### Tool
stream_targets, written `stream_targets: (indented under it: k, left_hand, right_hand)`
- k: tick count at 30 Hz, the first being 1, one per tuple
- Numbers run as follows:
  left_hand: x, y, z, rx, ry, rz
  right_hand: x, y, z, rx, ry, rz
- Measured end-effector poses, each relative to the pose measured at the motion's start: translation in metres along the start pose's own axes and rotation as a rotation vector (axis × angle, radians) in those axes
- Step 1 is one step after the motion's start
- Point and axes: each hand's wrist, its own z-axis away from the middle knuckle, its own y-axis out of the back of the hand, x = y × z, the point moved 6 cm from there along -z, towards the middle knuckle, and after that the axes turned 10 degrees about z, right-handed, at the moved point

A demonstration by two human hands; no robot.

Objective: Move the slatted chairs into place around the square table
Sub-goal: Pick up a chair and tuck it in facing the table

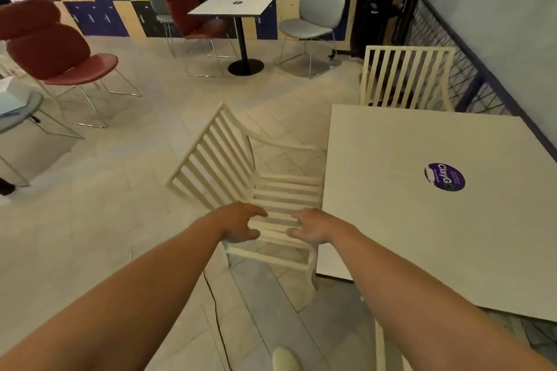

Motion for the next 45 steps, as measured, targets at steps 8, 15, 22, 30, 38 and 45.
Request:
stream_targets:
  k: [8, 15, 22, 30, 38, 45]
  left_hand:
    - [-0.06, 0.05, -0.034, -0.011, 0.022, -0.014]
    - [-0.123, 0.099, -0.071, 0.011, -0.024, -0.016]
    - [-0.226, 0.159, -0.095, -0.025, -0.155, -0.099]
    - [-0.356, 0.225, -0.115, -0.11, -0.204, -0.206]
    - [-0.386, 0.274, -0.196, -0.156, -0.347, -0.267]
    - [-0.382, 0.303, -0.289, -0.273, -0.436, -0.419]
  right_hand:
    - [-0.032, 0.035, -0.071, 0.006, 0.034, -0.047]
    - [-0.07, 0.058, -0.13, 0.039, -0.03, -0.103]
    - [-0.152, 0.079, -0.215, 0.104, -0.15, -0.207]
    - [-0.261, 0.097, -0.293, 0.1, -0.268, -0.306]
    - [-0.264, 0.132, -0.358, 0.175, -0.398, -0.436]
    - [-0.243, 0.125, -0.434, 0.15, -0.5, -0.601]
